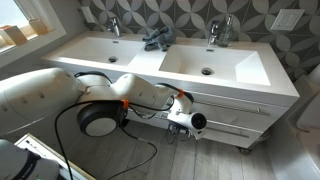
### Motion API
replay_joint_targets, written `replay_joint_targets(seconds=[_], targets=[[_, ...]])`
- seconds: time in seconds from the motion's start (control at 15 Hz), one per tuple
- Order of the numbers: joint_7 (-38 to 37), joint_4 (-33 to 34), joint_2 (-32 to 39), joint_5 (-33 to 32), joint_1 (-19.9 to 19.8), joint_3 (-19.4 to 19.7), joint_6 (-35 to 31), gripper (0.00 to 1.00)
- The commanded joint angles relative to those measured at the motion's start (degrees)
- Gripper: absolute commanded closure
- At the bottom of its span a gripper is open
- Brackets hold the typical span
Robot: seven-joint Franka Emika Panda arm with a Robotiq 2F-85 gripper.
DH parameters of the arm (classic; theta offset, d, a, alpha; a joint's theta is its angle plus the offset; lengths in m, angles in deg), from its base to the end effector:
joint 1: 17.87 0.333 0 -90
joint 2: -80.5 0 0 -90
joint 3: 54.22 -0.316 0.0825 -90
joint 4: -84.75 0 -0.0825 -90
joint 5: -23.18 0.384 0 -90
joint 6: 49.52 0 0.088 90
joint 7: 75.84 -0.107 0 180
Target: Open the right bottom drawer
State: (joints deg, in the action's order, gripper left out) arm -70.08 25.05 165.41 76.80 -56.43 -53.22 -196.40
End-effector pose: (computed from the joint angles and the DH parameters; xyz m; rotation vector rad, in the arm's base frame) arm 0.5335 -0.4518 -0.0931 -2.0811 1.6888 -0.3108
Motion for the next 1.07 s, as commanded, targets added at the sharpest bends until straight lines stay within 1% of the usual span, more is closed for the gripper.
replay_joint_targets(seconds=[0.0,0.07,0.27,0.87,0.93,1.0], targets=[[-5.98,0.38,1.63,-4.89,-1.86,5.94,0.96,0.96],[-2.04,0.33,0.00,-0.70,0.00,0.78,1.60,0.84],[-3.42,0.54,-0.02,-1.04,-0.03,1.79,3.45,0.84],[-3.71,0.56,-0.03,-1.04,-0.03,1.87,3.55,0.84],[-3.72,0.56,-0.03,-1.04,-0.03,1.87,3.55,0.96],[-3.46,0.63,0.30,-1.06,-0.01,2.17,3.10,0.96]])
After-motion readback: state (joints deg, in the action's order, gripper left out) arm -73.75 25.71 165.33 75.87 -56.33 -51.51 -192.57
